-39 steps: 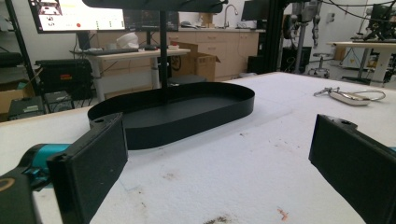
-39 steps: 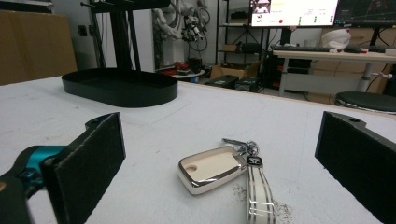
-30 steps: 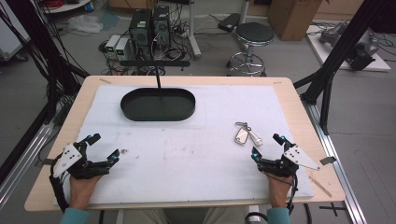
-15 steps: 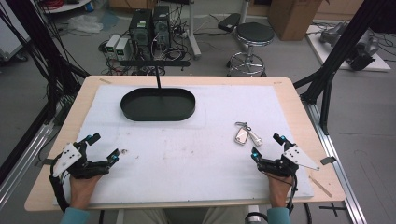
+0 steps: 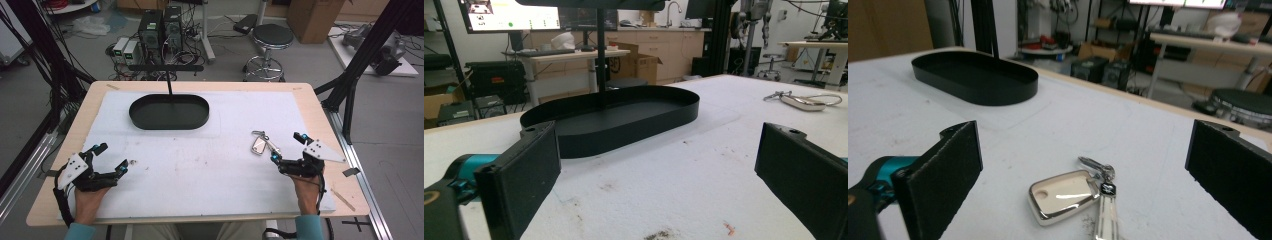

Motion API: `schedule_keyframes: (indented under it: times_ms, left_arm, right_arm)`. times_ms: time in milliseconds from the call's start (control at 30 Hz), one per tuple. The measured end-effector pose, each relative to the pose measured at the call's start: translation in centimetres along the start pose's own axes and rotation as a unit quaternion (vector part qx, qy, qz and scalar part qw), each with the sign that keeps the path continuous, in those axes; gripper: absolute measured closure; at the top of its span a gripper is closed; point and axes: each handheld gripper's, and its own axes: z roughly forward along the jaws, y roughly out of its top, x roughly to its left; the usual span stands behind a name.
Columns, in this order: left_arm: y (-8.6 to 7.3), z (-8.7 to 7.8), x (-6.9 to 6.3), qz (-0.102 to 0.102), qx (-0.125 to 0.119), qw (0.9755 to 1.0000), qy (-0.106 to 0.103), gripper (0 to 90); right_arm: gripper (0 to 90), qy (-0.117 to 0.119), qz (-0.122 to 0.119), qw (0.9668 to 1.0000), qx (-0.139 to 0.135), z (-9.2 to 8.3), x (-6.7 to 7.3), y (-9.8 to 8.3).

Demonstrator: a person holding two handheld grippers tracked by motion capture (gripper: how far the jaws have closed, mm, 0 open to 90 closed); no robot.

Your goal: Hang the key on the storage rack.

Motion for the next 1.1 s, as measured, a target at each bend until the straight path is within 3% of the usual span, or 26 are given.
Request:
schedule_keyframes:
  times_ms: [67,100,200,233,333,367,433,500,567,633,667,700,733,767,800,833,867,900,933,967,1000,1033,1100]
  left_arm:
    - [0.0,0.0,0.0,-0.001,0.002,1.0,0.002,4.9]
    - [0.0,0.0,0.1,-0.001,0.002,1.0,0.002,4.9]
    - [0.0,0.0,0.1,-0.004,0.002,1.0,0.002,4.9]
    - [0.0,0.0,0.1,-0.004,0.002,1.0,0.002,4.9]
    - [0.0,0.0,0.1,-0.002,0.002,1.0,0.001,4.9]
    - [0.0,0.0,0.1,-0.001,0.002,1.0,0.001,4.9]
    - [0.0,0.0,0.1,-0.001,0.002,1.0,0.001,4.9]
    - [0.0,0.0,0.0,-0.001,0.002,1.0,0.0,4.9]
    - [0.0,0.1,0.0,-0.002,0.002,1.0,0.001,4.9]
    - [0.0,0.0,0.1,-0.002,0.003,1.0,0.001,4.9]
    - [0.0,0.0,0.1,-0.002,0.003,1.0,0.0,4.9]
    - [0.0,0.0,0.1,-0.003,0.003,1.0,0.0,4.9]
    - [0.0,0.0,0.1,-0.003,0.004,1.0,0.0,4.9]
    - [0.0,0.0,0.1,-0.003,0.004,1.0,0.0,4.9]
    - [0.0,0.0,0.1,-0.003,0.004,1.0,0.0,4.9]
    - [0.0,0.1,0.1,-0.002,0.003,1.0,0.0,4.9]
    - [0.0,0.1,0.1,-0.002,0.003,1.0,0.0,4.9]
    - [0.0,0.0,0.1,-0.003,0.004,1.0,0.0,4.9]
    - [0.0,0.0,0.1,-0.003,0.004,1.0,0.0,4.9]
    - [0.0,0.1,0.1,-0.003,0.004,1.0,0.0,4.9]
    - [0.0,0.1,0.1,-0.003,0.004,1.0,0.0,4.9]
    - [0.0,0.1,0.1,-0.002,0.005,1.0,0.0,4.9]
    - [0.0,0.1,0.1,-0.002,0.005,1.0,0.001,4.9]
  right_arm:
    - [1.0,0.006,0.008,0.9994,0.035,0.5,-0.9,1.0]
    - [1.0,0.006,0.008,0.9994,0.035,0.5,-0.9,1.0]
    - [1.1,0.009,0.012,0.9972,0.074,1.0,-1.7,1.6]
    - [4.0,0.016,0.017,0.9945,0.102,1.3,-2.2,1.9]
    - [4.8,0.021,0.017,0.992,0.123,1.6,-2.5,2.0]
    - [4.8,0.028,0.017,0.9876,0.154,2.1,-2.9,2.1]
    - [4.8,0.032,0.019,0.9863,0.161,2.3,-3.0,2.2]
    - [4.8,0.036,0.024,0.9801,0.194,2.9,-3.4,2.3]
    - [4.8,0.036,0.023,0.9781,0.204,3.1,-3.5,2.3]
    - [4.9,0.039,0.019,0.9731,0.227,3.5,-3.7,2.5]
    - [5.0,0.039,0.019,0.9653,0.258,3.9,-3.9,2.7]
    - [5.0,0.039,0.019,0.9653,0.258,3.9,-3.9,2.7]
    - [5.0,0.038,0.018,0.9633,0.265,4.1,-4.0,2.8]
    - [5.1,0.038,0.02,0.9589,0.281,4.3,-4.1,2.9]
    - [5.3,0.038,0.021,0.9565,0.288,4.5,-4.2,3.0]
    - [5.3,0.037,0.02,0.9488,0.313,4.9,-4.4,3.1]
    - [5.3,0.037,0.02,0.9457,0.322,5.0,-4.4,3.1]
    - [5.3,0.037,0.02,0.9457,0.322,5.0,-4.4,3.1]
    - [5.4,0.036,0.02,0.9387,0.342,5.5,-4.5,3.1]
    - [5.4,0.036,0.02,0.9387,0.342,5.5,-4.5,3.1]
    - [5.8,0.036,0.02,0.9334,0.356,5.8,-4.5,3.1]
    - [5.8,0.036,0.02,0.9334,0.356,5.8,-4.5,3.1]
    - [6.7,0.038,0.027,0.9263,0.374,6.1,-4.5,3.1]
